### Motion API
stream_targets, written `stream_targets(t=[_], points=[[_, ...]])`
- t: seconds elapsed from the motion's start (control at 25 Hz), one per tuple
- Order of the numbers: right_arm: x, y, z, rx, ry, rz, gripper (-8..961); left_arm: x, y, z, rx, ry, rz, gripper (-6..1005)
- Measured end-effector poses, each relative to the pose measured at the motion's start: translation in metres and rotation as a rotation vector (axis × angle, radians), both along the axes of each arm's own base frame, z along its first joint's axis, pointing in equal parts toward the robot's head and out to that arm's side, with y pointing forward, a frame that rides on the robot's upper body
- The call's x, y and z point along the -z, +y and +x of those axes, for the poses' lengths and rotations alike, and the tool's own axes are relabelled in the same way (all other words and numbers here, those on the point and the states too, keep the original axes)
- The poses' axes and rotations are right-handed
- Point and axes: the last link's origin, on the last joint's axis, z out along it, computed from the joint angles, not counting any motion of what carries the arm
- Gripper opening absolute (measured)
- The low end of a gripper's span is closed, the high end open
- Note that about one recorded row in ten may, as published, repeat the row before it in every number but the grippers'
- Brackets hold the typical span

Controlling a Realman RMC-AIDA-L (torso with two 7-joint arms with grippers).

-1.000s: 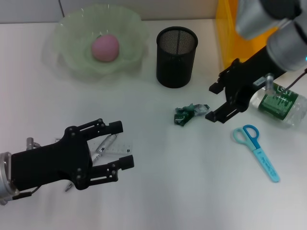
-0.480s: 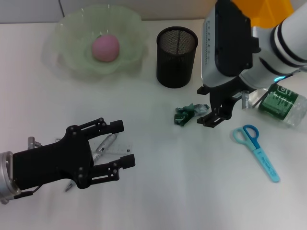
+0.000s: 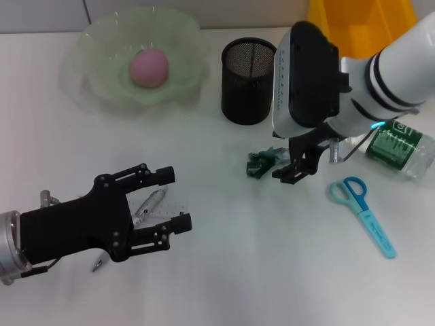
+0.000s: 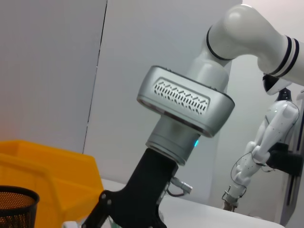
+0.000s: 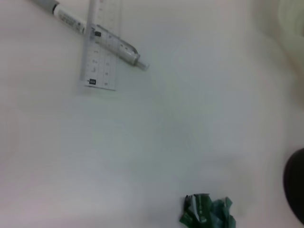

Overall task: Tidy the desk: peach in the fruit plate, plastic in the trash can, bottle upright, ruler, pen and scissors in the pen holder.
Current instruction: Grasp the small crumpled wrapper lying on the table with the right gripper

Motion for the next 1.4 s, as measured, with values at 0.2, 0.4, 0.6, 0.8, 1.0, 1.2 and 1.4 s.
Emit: stream_targets(t=[0.2,0.4,0.6,0.8,1.0,1.2,1.4], points=[[0.004,0.001,0.002,0.009,0.014,0.000,728,0.000,0.003,0.001,-0.001,0.006,0.006,784],[0.007,0.003,0.002,-0.001,0.017,0.010,728,0.001,0.006,0.001,-0.006,0.016,0.013,784],[0.011,0.002,0.003,0.005,0.029,0.008,727,0.002,0.007,0.001,-0.008,0.020,0.015,784],[0.015,0.002,0.004,0.013,0.042,0.005,728,0.002,0.010,0.002,-0.006,0.023,0.018,784],[0.018,0.002,0.006,0.014,0.042,0.008,729,0.003,0.011,0.002,-0.007,0.025,0.020,784],[0.018,0.003,0.008,0.017,0.042,0.014,715,0.003,0.011,0.002,-0.011,0.029,0.022,784],[0.020,0.003,0.010,0.024,0.038,0.012,698,0.003,0.013,0.001,-0.013,0.034,0.026,784]])
